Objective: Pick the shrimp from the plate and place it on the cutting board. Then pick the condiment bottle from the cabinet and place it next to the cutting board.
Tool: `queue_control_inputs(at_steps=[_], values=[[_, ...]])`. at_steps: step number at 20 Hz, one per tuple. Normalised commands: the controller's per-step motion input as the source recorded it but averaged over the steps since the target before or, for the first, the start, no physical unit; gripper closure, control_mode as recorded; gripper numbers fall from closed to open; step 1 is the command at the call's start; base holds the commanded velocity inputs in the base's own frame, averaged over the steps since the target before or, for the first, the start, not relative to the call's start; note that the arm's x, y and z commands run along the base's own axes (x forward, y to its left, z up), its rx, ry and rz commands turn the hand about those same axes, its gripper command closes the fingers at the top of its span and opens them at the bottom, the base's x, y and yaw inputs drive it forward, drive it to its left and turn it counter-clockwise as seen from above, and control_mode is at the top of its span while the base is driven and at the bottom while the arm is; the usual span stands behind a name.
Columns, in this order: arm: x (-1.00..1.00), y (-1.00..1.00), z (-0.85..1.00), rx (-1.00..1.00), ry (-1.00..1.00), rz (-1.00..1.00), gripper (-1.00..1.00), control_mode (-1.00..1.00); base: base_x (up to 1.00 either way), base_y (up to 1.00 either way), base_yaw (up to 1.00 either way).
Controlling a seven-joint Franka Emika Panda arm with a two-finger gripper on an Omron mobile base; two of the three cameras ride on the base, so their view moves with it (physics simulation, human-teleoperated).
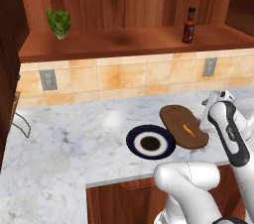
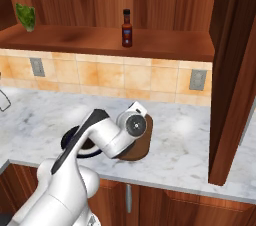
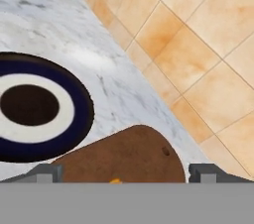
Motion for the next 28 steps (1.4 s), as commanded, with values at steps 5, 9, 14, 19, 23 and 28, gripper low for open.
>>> queue_control_inputs(at_steps=[5, 9, 14, 19, 23, 28], values=[[-0.07, 0.00, 0.36, 0.01, 0.00, 0.01, -1.00, -1.00, 0.00, 0.00, 0.00], [-0.08, 0.00, 0.36, 0.00, 0.00, 0.00, -1.00, -1.00, 0.00, 0.00, 0.00], [-0.09, 0.00, 0.33, 0.00, 0.00, 0.00, -1.00, -1.00, 0.00, 0.00, 0.00], [-0.07, 0.00, 0.23, 0.00, 0.00, 0.01, -1.00, -1.00, 0.00, 0.00, 0.00], [-0.07, 0.00, 0.10, 0.01, -0.01, 0.01, -1.00, -1.00, 0.00, 0.00, 0.00], [-0.05, 0.00, 0.08, 0.02, -0.03, 0.02, -1.00, -1.00, 0.00, 0.00, 0.00]])
